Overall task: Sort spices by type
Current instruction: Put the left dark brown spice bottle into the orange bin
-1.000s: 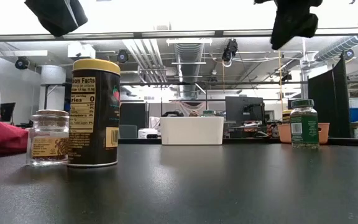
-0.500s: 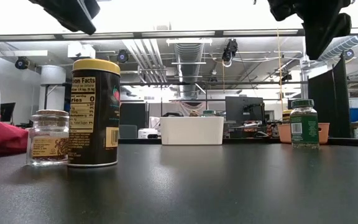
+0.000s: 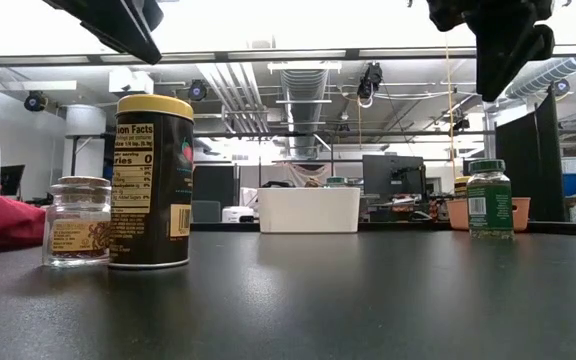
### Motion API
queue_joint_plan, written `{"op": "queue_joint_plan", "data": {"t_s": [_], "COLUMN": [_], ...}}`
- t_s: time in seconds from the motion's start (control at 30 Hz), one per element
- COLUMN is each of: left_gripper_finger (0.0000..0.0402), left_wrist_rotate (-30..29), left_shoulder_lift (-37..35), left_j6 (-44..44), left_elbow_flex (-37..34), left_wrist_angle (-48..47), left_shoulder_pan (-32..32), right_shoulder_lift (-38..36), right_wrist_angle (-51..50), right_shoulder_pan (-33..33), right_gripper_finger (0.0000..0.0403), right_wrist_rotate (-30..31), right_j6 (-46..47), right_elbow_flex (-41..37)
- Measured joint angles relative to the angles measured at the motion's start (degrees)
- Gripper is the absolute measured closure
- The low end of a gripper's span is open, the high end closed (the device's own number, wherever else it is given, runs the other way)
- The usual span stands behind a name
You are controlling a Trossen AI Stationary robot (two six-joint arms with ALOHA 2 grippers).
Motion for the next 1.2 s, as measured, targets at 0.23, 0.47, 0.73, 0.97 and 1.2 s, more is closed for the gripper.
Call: {"op": "queue_joint_plan", "data": {"t_s": [0.23,0.47,0.73,0.97,1.2], "left_gripper_finger": [0.0241,0.0201,0.0158,0.0131,0.0113], "left_wrist_rotate": [0.0,-1.7,-1.3,0.6,1.0], "left_shoulder_lift": [0.0,0.0,0.0,1.5,6.0], "left_j6": [0.8,-0.1,-0.5,-0.3,-0.5], "left_elbow_flex": [0.0,0.0,-0.2,-1.1,-1.3], "left_wrist_angle": [0.0,0.1,0.8,2.9,4.6], "left_shoulder_pan": [0.0,0.0,0.1,0.1,0.1], "right_shoulder_lift": [0.0,0.0,0.0,0.0,0.0], "right_wrist_angle": [0.0,0.0,0.0,0.2,0.2], "right_shoulder_pan": [0.0,0.0,0.0,0.0,0.0], "right_gripper_finger": [0.0316,0.0303,0.0263,0.0216,0.0179], "right_wrist_rotate": [0.1,1.6,5.8,7.4,7.4], "right_j6": [-0.5,-1.5,-5.4,-6.1,-6.1], "right_elbow_flex": [0.0,0.0,0.0,0.0,0.0]}}
